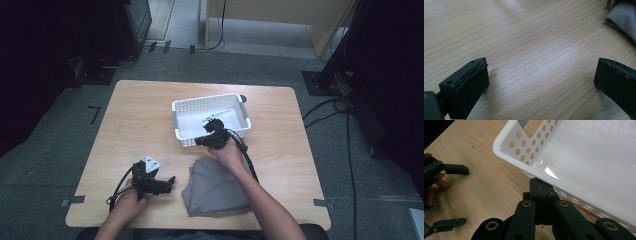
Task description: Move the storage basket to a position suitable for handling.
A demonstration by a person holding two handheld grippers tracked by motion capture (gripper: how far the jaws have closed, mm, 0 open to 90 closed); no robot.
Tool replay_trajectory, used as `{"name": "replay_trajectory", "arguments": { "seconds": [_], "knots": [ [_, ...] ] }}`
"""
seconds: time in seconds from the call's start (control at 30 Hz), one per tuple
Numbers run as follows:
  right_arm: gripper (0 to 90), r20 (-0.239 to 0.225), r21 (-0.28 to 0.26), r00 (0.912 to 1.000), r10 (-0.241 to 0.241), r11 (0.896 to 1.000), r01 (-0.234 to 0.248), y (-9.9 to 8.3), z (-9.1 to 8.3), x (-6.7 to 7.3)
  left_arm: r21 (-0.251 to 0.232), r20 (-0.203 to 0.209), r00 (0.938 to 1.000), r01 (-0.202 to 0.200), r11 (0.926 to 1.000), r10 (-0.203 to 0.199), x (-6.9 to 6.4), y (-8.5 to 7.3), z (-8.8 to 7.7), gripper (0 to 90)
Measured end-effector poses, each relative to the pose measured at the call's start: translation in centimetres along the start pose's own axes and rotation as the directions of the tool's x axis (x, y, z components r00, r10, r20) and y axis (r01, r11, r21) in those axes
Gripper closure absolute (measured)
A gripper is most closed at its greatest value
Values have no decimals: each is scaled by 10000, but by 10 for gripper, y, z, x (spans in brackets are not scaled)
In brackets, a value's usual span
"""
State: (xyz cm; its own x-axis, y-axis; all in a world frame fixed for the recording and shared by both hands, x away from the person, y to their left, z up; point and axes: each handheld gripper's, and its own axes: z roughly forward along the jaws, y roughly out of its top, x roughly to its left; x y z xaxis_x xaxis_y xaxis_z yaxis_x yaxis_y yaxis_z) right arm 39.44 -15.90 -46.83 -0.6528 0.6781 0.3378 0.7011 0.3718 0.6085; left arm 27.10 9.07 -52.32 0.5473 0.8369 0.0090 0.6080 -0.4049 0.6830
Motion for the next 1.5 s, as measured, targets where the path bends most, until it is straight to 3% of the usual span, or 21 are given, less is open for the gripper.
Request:
{"name": "replay_trajectory", "arguments": {
  "seconds": [0.33, 0.77, 0.83, 1.07, 1.5],
  "knots": [
    [895, 254, -231, 9996, 156, 9996, -150, 15, 11, -8, 0, -1, 10000, -7, 10000, 7, 0, 0, 0, 0],
    [856, 288, -285, 9986, 437, 9987, -429, 15, 8, -15, -1, -2, 10000, -4, 10000, 4, 0, 0, 0, 0],
    [837, 260, -308, 9989, 378, 9988, -370, 14, 4, -14, 0, -1, 10000, -2, 10000, 2, 0, 0, 0, 0],
    [619, 351, -236, 9969, 711, 9972, -703, 3, -18, -17, -2, 0, 10000, 0, 10000, 0, 0, 0, 0, 0],
    [529, 640, -335, 9913, 1148, 9930, -1129, -28, -55, -25, 1, 0, 10000, 1, 10000, -1, 0, 0, 0, 0]
  ]
}}
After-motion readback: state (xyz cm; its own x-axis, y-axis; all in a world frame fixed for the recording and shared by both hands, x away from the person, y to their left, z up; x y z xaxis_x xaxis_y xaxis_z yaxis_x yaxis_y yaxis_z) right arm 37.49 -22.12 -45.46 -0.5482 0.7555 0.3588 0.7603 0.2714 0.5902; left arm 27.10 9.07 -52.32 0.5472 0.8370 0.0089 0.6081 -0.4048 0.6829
